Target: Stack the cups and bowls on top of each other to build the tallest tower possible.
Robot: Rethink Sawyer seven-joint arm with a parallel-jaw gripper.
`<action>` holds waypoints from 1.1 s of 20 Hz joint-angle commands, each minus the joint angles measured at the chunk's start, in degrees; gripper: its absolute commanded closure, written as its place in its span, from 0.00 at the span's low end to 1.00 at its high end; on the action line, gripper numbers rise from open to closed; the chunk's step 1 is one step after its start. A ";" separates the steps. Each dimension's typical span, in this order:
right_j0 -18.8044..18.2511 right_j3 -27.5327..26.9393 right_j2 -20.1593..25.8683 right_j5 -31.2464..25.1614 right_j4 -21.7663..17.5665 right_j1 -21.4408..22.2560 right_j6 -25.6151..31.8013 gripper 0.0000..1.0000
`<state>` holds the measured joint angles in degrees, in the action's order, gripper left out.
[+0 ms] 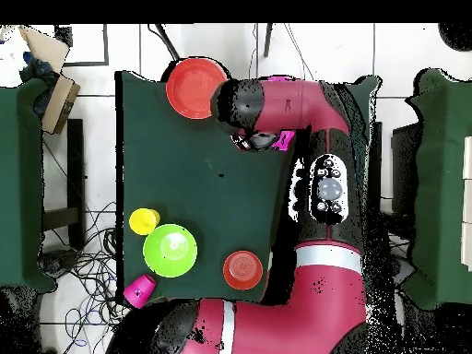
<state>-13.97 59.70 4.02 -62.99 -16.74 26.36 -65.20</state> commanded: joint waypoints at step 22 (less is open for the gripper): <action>-1.32 -9.34 4.96 -13.85 2.10 -0.74 0.86 1.00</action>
<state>-14.13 53.37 4.11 -71.82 -15.59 26.86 -65.20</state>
